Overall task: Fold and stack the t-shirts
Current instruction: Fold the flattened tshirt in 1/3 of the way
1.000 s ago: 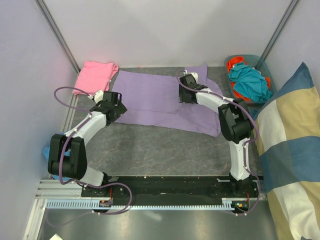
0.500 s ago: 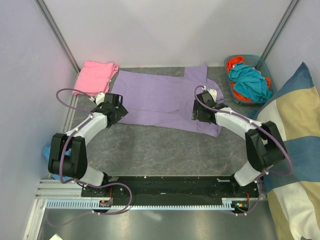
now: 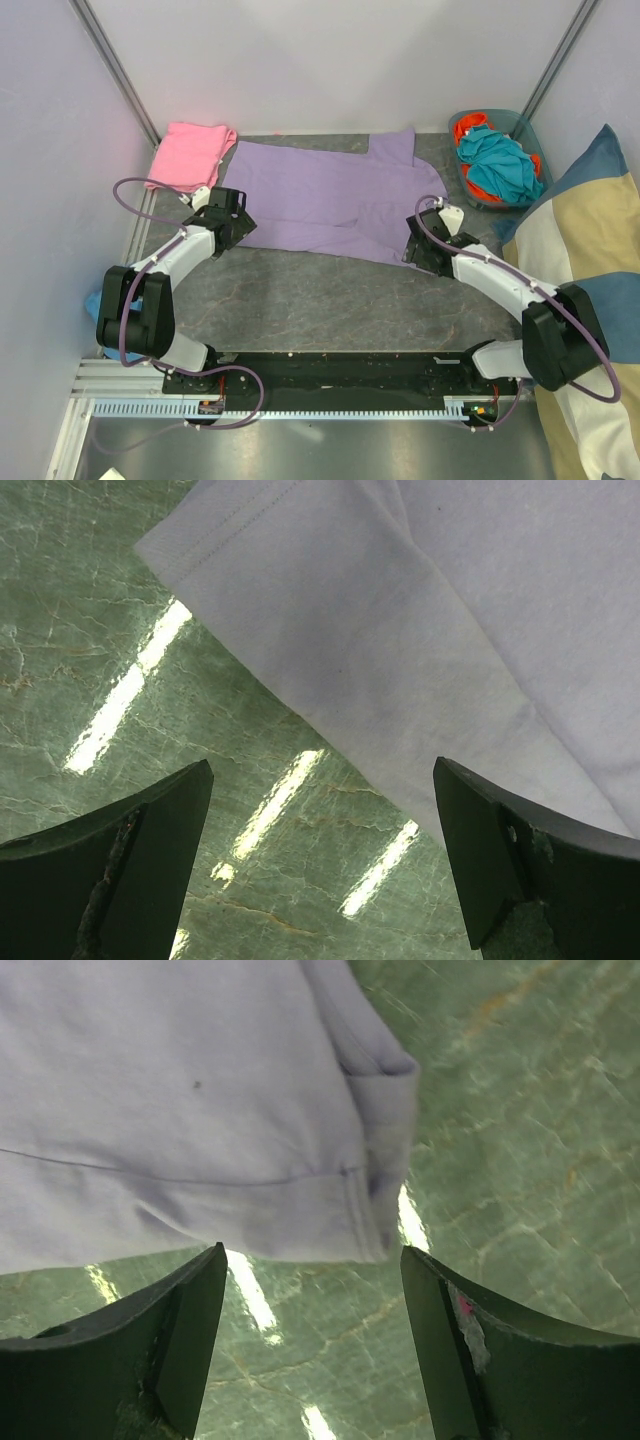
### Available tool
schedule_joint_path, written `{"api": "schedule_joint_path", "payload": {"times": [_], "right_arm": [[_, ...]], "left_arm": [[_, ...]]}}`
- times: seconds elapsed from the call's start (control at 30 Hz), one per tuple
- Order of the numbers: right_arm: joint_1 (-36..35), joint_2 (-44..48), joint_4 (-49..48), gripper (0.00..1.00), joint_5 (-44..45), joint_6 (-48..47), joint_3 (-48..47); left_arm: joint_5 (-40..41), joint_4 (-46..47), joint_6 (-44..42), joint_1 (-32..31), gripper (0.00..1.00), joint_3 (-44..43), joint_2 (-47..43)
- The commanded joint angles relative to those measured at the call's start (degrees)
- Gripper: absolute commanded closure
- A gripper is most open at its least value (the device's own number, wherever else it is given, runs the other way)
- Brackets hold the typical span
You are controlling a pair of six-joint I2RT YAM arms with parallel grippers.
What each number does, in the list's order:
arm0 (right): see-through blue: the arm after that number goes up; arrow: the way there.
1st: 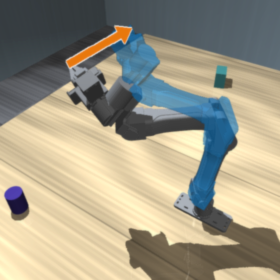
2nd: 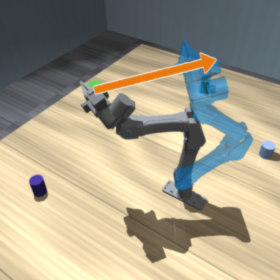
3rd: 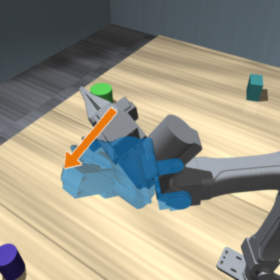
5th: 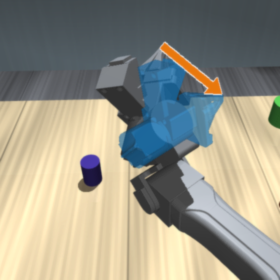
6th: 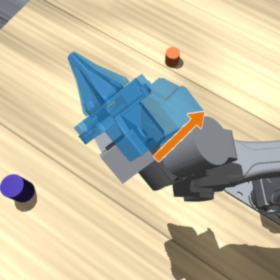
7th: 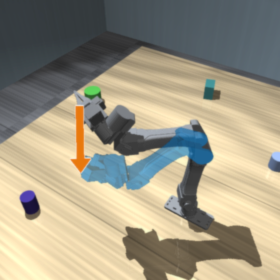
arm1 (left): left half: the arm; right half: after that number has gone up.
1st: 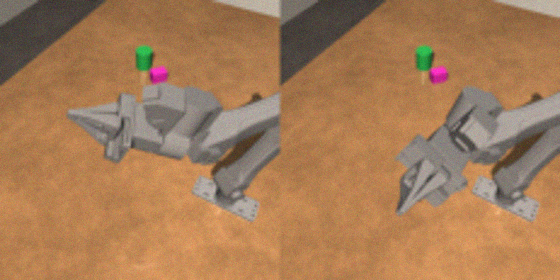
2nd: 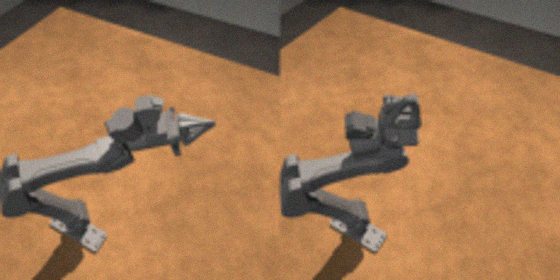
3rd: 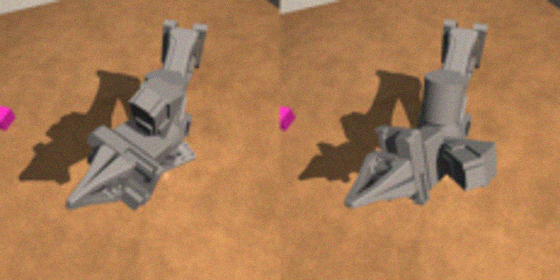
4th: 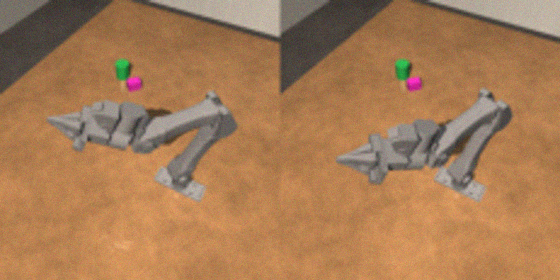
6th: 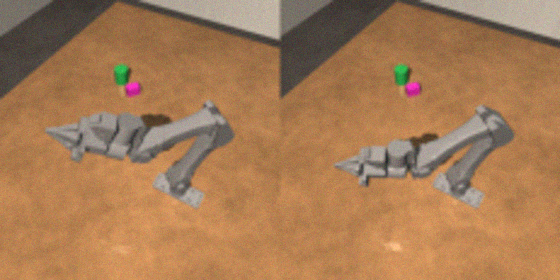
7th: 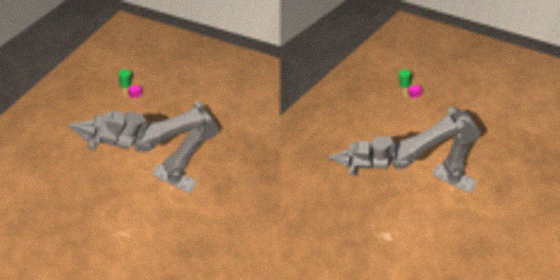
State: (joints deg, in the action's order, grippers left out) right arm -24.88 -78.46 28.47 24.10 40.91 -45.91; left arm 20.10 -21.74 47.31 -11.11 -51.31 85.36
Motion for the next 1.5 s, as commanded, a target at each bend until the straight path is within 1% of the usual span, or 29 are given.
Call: {"api": "schedule_joint_path", "payload": {"times": [0.0, 0.13, 0.27, 0.4, 0.57, 0.67, 0.73, 0.9, 1.0, 1.1, 1.27, 1.47], "right_arm": [[-0.08, 4.80, 3.70, 0.21, 3.15, 4.71, 1.79], [0.01, 6.64, 4.84, 0.21, 3.59, 5.59, 2.23], [-0.08, 9.72, 5.02, 0.22, 0.09, 5.24, 2.40], [-1.22, 11.04, 4.84, 0.22, -0.72, 5.67, 3.19], [-2.97, 12.80, 1.77, 0.21, -2.48, 5.94, 4.34], [-3.50, 11.31, 2.29, 0.21, -1.16, 5.77, 3.46], [-3.50, 9.90, 3.26, 0.21, 1.30, 5.68, 3.02], [-3.42, 9.20, 4.66, 0.21, 7.52, 6.81, 2.67], [-3.33, 7.71, 4.93, 0.21, 9.47, 7.00, 2.58], [-3.33, 6.04, 3.71, 0.21, 9.48, 6.73, 3.10], [-2.63, 4.54, 1.68, 0.25, 9.13, 6.47, 4.51], [0.71, 3.75, -1.13, 0.28, 6.94, 5.24, 6.80]], "left_arm": [[1.52, 0.82, 1.47, -0.22, 0.00, -0.37, 0.07], [1.61, 0.82, 1.47, -0.22, 0.00, -0.72, 0.16], [1.79, 0.82, 1.30, -0.22, 0.00, -1.07, 0.16], [2.66, 0.82, 1.03, -0.14, 0.00, -1.86, 0.59], [3.20, 2.04, 1.47, 2.41, 0.00, -1.87, 1.82], [3.02, 2.14, 1.65, 3.73, 0.00, -2.48, 3.66], [3.02, 2.05, 1.65, 3.99, 0.00, -2.66, 4.20], [3.28, 2.05, 1.38, 4.61, 0.00, -2.48, 3.85], [3.37, 2.05, 1.21, 5.40, 0.00, -2.48, 3.41], [3.19, 2.05, 1.12, 6.10, 0.00, -2.39, 3.06], [3.02, 2.05, 1.12, 6.63, 0.00, -2.13, 2.79], [2.84, 2.05, 1.12, 6.98, 0.00, -1.60, 2.88]]}}
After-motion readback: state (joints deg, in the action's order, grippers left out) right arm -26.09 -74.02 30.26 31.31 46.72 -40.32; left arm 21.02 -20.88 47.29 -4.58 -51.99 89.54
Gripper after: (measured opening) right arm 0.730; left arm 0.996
